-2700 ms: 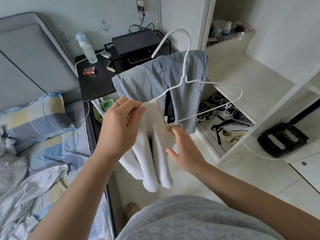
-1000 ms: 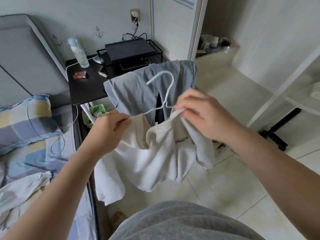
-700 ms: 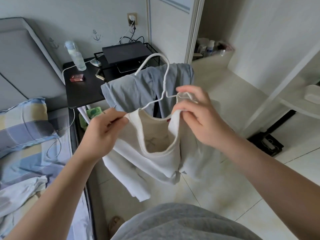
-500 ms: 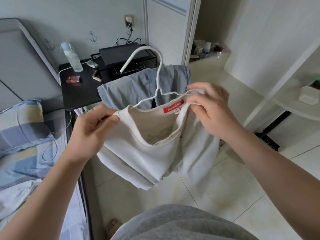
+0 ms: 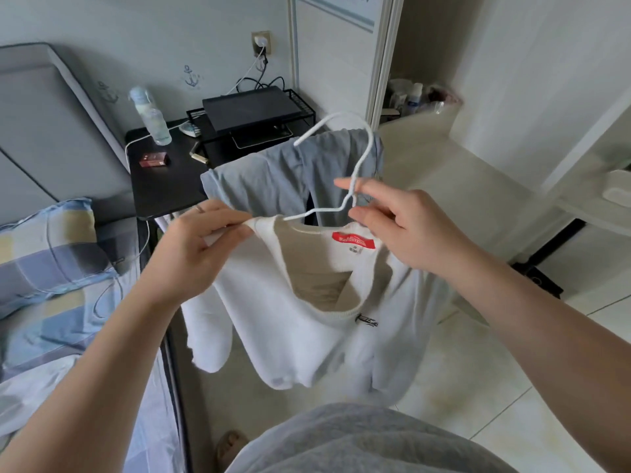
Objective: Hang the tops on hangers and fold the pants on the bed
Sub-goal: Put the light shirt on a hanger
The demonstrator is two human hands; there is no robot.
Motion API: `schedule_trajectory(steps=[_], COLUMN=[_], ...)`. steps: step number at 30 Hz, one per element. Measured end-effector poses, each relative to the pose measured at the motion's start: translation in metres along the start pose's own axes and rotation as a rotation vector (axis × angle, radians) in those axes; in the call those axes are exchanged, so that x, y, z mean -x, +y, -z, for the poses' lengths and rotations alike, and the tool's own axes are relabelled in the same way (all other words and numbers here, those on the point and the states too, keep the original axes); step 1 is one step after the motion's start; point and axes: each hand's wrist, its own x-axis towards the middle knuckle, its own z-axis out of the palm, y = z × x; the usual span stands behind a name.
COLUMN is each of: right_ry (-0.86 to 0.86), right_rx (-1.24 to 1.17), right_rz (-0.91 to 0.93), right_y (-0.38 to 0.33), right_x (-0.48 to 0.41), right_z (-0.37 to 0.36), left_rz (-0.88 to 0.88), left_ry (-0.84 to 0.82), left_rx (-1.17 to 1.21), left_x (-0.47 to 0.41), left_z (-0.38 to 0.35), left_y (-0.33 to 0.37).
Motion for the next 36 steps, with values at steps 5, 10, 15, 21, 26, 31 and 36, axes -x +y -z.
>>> schedule_trajectory(steps=[5, 10, 15, 21, 26, 31, 36], right_ry=[-0.004, -0.037, -0.084, -0.073, -0.032, -0.1, -0.078], right_rx=[-0.098, -0.096, -0.106, -0.131, -0.149, -0.116, -0.237], right_rz=[-0.085, -0.093, -0.114, -0.107, -0.112, -0.135, -0.136], right_y=[0.009, 0.006, 0.007, 0.007, 0.015, 0.026, 0.024], right_x=[0.006, 0.008, 0.008, 0.005, 0.005, 0.006, 0.006], right_z=[0.008, 0.007, 0.012, 0.018, 0.025, 0.028, 0.019], left_rz=[0.046, 0.062, 0.075, 0.074, 0.219, 0.233, 0.115], left_ry=[0.026, 0.036, 0.002, -0.037, -0.13, 0.015, 0.02], left_rx=[-0.06, -0.011, 0.016, -0.096, -0.128, -0.148, -0.175], left_x=[0.008, 0.013, 0.015, 0.014, 0.029, 0.035, 0.027], left_z=[0.017, 0.008, 0.005, -0.001, -0.004, -0.004, 0.001], left_y=[-0.025, -0.033, -0.032, -0.03, -0.043, -0.038, -0.027])
